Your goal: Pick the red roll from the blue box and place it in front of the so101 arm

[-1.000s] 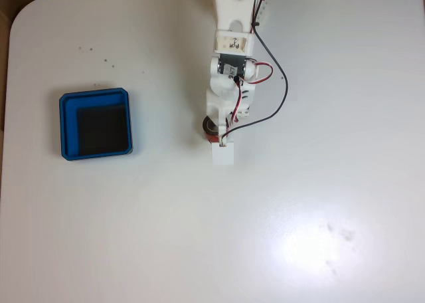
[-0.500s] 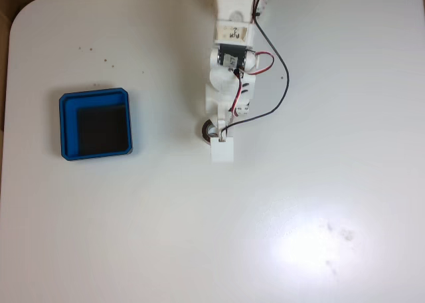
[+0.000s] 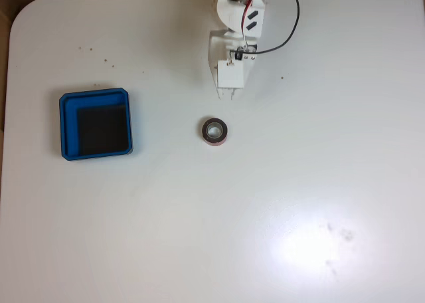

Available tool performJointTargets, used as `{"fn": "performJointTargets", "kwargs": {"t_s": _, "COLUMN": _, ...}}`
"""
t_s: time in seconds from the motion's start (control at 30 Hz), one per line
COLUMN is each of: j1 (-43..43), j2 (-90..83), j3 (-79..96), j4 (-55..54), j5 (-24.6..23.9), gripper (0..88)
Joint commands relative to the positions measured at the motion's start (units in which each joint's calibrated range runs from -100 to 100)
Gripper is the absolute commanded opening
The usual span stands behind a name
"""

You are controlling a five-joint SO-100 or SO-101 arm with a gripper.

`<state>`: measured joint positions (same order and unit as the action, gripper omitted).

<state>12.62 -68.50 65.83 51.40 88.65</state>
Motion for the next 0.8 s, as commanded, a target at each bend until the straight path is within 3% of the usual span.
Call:
{"fn": "performJointTargets", "kwargs": {"t_s": 0.0, "j1": -0.36, "j2": -9.26, "j3": 5.96, "j4": -1.07, "j5": 0.23, "gripper": 6.9}}
{"fn": "performJointTargets", "kwargs": {"t_s": 0.47, "j1": -3.19, "j2": -30.41, "j3": 27.43, "j4": -1.73, "j5": -0.47, "gripper": 6.9}}
{"fn": "performJointTargets", "kwargs": {"t_s": 0.77, "j1": -3.38, "j2": -30.33, "j3": 34.17, "j4": -13.61, "j5": -0.47, "gripper": 6.9}}
